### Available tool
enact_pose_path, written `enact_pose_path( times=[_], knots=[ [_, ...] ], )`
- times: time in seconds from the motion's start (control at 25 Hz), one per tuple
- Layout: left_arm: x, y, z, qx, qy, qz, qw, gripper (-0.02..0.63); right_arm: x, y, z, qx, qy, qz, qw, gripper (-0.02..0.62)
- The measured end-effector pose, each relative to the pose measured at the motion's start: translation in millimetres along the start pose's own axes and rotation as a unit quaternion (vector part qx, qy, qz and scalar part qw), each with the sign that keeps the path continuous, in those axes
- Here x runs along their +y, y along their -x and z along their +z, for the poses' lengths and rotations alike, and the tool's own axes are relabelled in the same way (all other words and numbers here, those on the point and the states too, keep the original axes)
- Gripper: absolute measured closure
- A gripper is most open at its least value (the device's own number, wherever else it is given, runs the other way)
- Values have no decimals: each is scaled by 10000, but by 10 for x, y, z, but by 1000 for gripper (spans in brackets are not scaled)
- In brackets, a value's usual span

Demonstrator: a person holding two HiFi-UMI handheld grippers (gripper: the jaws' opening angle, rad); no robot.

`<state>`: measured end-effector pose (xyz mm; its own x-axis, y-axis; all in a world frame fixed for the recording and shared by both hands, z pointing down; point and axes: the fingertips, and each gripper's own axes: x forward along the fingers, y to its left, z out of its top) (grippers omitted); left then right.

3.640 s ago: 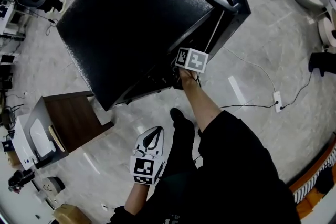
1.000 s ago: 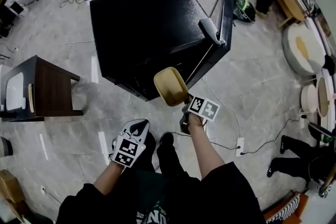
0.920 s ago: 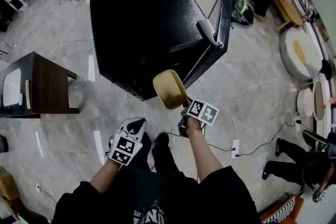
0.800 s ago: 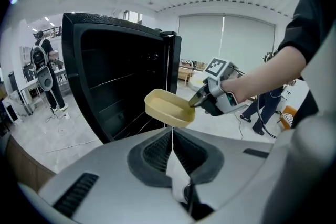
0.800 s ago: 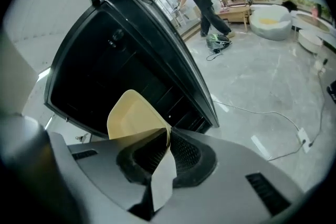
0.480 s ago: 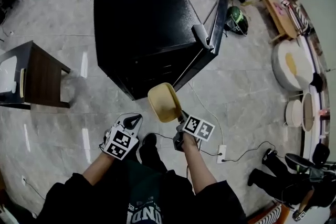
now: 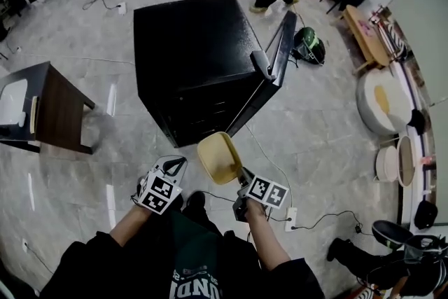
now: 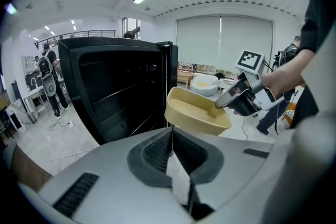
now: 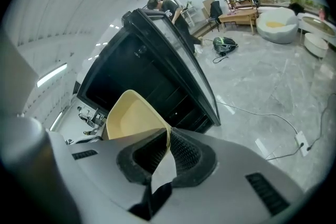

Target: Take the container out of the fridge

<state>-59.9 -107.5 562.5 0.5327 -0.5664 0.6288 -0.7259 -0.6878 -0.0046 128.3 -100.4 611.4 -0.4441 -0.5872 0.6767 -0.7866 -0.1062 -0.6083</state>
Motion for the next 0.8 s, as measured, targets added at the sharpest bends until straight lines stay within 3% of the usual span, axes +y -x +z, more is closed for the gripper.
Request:
enact_pose_path(
  times=[0.8],
  knots=[
    [-17, 105, 107, -149, -6, 265, 9995, 592, 95, 69, -38, 4, 196, 233, 9995, 551]
  ],
)
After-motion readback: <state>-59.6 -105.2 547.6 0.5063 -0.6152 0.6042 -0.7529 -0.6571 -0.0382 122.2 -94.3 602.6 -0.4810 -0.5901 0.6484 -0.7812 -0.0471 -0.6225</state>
